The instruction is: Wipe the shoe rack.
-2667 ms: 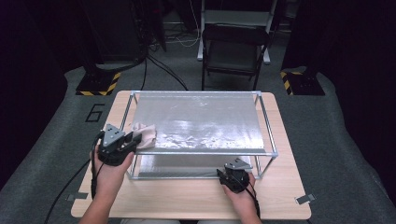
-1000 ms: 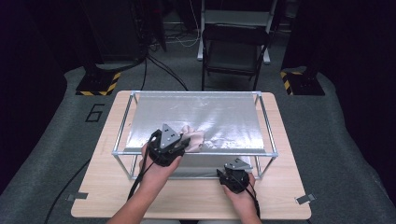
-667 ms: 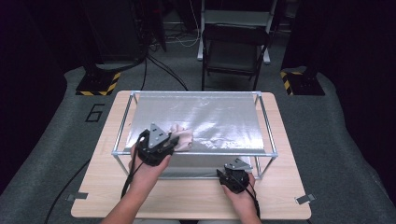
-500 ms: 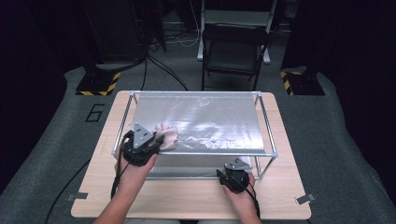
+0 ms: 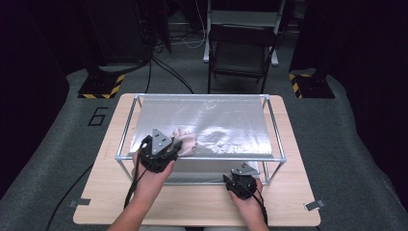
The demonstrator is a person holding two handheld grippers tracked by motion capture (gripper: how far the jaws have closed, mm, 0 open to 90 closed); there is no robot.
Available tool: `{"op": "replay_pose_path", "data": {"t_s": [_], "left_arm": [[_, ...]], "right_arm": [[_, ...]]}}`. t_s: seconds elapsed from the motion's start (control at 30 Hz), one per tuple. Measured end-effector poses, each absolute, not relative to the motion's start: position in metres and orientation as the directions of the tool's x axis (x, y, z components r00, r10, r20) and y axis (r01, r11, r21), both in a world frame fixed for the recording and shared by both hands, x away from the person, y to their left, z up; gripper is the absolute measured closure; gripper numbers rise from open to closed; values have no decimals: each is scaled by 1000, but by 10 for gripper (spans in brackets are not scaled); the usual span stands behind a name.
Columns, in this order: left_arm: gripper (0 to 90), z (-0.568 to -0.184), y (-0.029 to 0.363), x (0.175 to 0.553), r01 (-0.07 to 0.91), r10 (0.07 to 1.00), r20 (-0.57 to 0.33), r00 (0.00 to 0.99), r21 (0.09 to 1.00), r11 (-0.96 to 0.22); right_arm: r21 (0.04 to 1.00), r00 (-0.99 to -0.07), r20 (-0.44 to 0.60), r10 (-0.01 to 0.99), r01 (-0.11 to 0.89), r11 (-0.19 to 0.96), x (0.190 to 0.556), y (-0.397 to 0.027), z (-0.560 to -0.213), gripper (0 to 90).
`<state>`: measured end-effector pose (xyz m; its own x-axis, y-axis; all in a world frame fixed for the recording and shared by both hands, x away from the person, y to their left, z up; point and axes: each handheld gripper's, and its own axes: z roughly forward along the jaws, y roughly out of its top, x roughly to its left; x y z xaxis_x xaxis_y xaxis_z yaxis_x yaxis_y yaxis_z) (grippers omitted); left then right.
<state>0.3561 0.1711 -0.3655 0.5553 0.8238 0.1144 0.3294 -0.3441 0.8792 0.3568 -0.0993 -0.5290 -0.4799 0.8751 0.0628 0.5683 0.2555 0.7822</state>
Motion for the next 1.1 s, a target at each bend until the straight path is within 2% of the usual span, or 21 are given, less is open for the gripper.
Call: {"op": "replay_pose_path", "data": {"t_s": [0.13, 0.3, 0.47, 0.57, 1.1], "left_arm": [[704, -366, 158, 358, 328, 806, 95, 585, 881, -341], [678, -364, 155, 358, 326, 798, 87, 597, 882, -340], [519, -359, 164, 354, 307, 813, 87, 575, 899, -313], [480, -353, 176, 349, 295, 828, 84, 554, 910, -290], [440, -362, 245, 340, 348, 883, 51, 467, 907, -237]], "right_arm": [[781, -476, 69, 876, 573, 249, 357, -99, -529, 597], [784, -497, 21, 867, 547, 294, 358, -102, -528, 597], [784, -498, 22, 867, 547, 294, 358, -101, -528, 597], [784, -498, 22, 867, 547, 295, 358, -101, -528, 598], [784, -503, 26, 864, 546, 295, 359, -102, -529, 598]]}}
